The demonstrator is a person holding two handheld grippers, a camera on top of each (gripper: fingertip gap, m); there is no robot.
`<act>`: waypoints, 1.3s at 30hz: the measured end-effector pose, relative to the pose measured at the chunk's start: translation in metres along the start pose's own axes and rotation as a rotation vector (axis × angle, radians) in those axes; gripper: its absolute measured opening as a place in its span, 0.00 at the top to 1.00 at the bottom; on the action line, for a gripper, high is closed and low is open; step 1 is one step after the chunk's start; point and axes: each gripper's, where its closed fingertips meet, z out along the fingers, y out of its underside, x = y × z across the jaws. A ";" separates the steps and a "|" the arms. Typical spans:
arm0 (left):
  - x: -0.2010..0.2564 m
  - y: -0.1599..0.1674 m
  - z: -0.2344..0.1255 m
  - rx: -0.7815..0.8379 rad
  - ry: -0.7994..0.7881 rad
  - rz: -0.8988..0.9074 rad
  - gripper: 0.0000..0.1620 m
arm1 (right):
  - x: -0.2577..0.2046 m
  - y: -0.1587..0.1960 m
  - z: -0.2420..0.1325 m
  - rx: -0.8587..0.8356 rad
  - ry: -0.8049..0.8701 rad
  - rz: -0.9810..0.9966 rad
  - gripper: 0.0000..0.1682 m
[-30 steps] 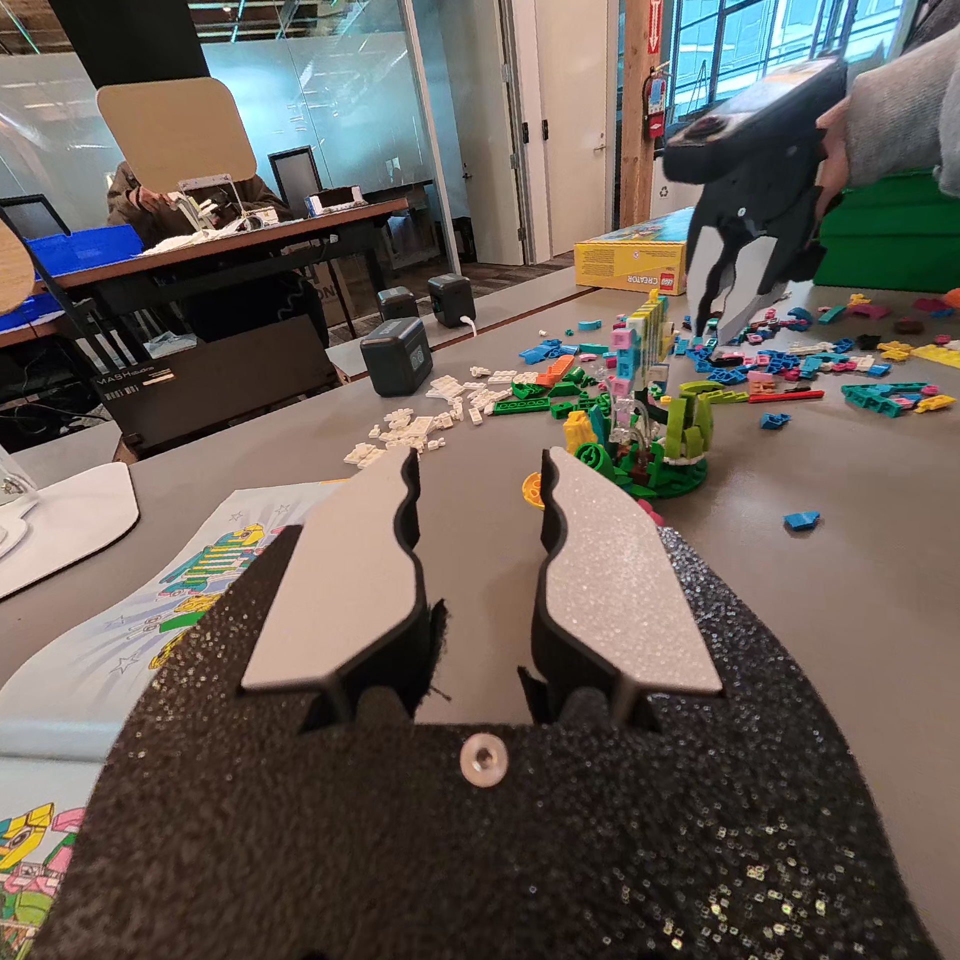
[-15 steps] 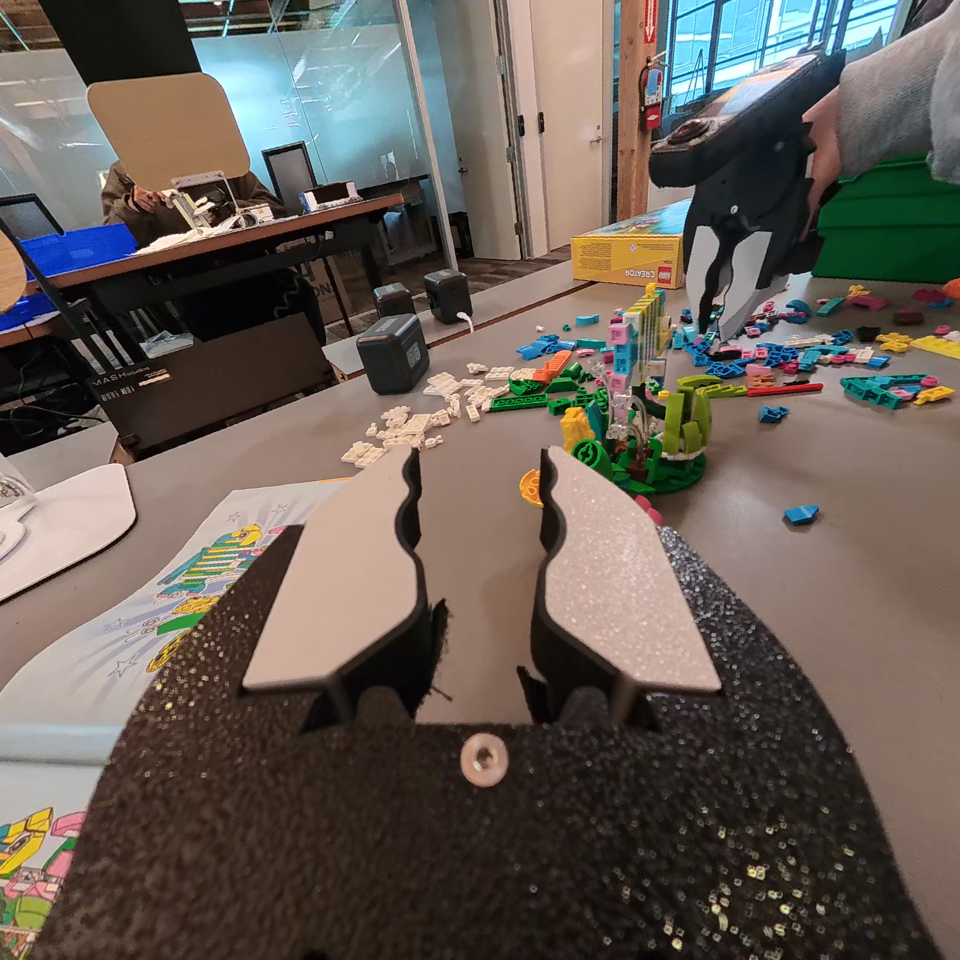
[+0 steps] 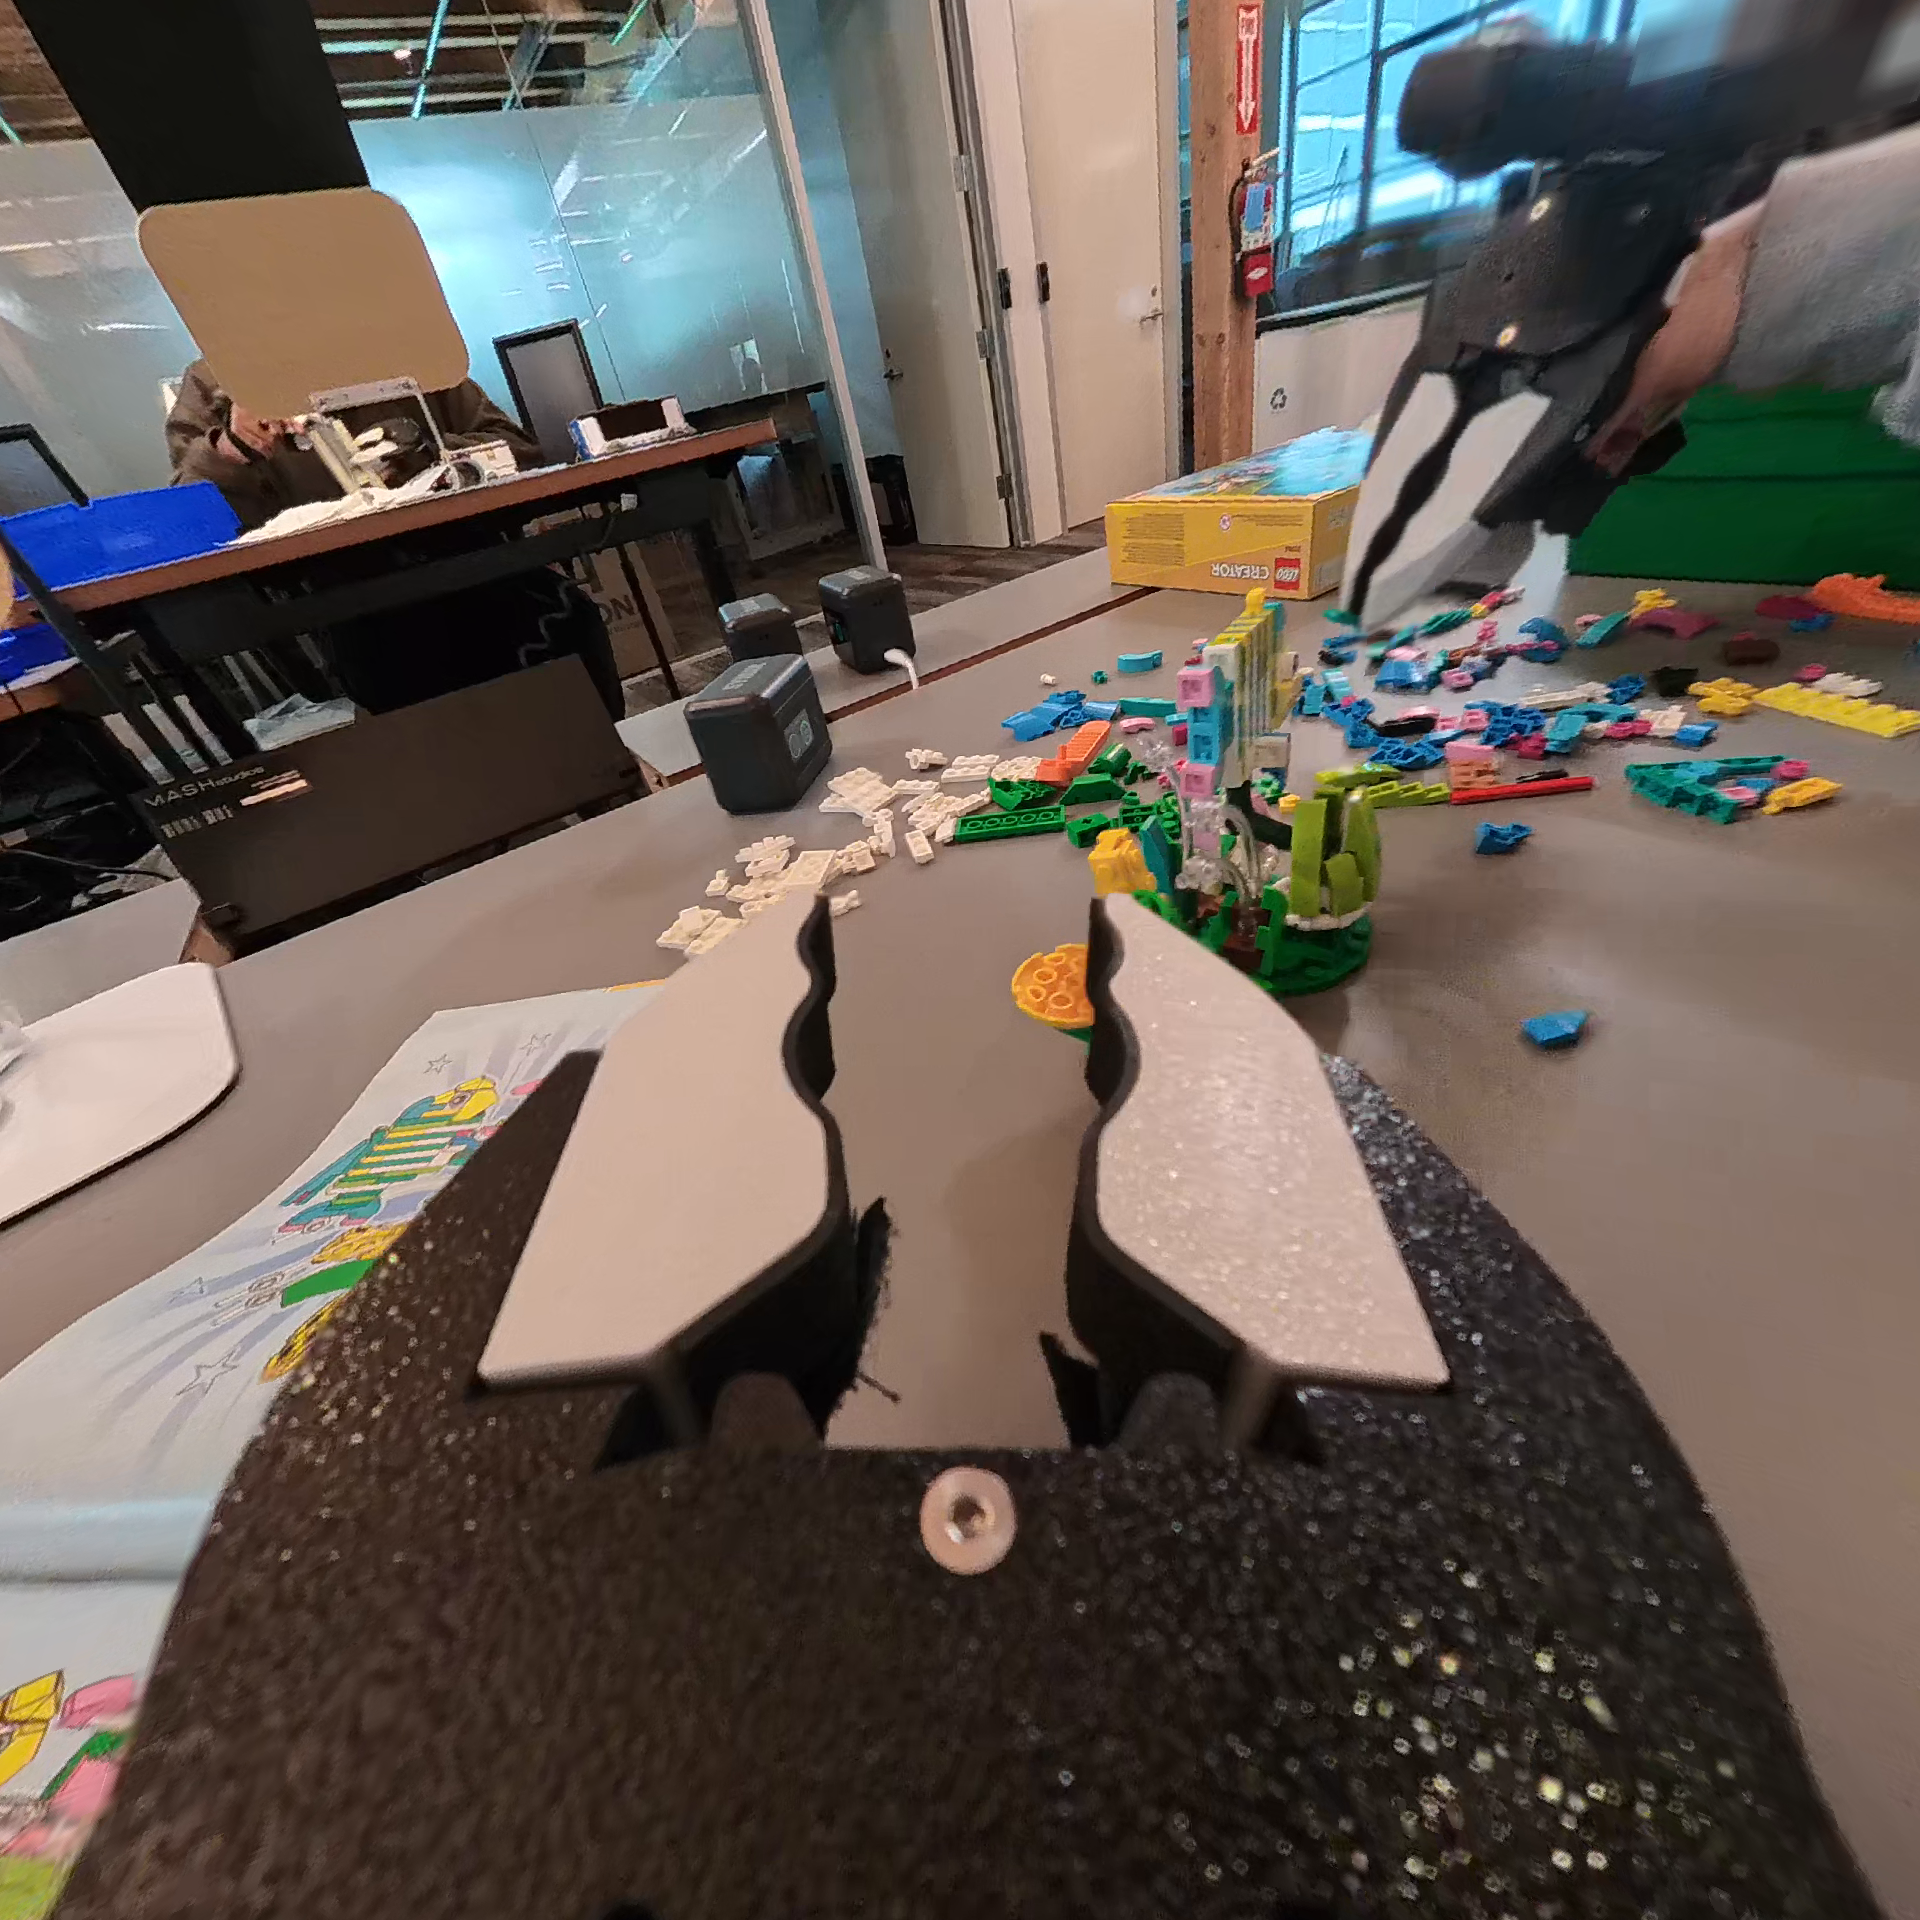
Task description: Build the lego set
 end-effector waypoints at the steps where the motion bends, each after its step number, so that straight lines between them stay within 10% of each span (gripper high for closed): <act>1: 0.003 -0.003 -0.001 0.021 0.020 -0.012 0.72 | -0.008 -0.020 -0.008 0.131 0.010 0.016 0.96; 11: 0.071 -0.071 -0.021 0.253 0.386 -0.048 0.62 | -0.149 -0.184 -0.073 1.009 -0.308 0.099 0.96; 18: 0.037 -0.069 -0.074 0.290 0.318 -0.254 0.68 | -0.221 -0.255 -0.031 1.033 -0.141 -0.082 0.96; 25: 0.007 -0.061 -0.128 0.360 0.266 -0.351 0.68 | -0.289 -0.296 0.004 0.986 -0.460 -0.102 0.96; 39: -0.004 -0.070 -0.149 0.452 0.356 -0.377 0.88 | -0.312 -0.318 0.029 0.963 -0.526 -0.080 0.96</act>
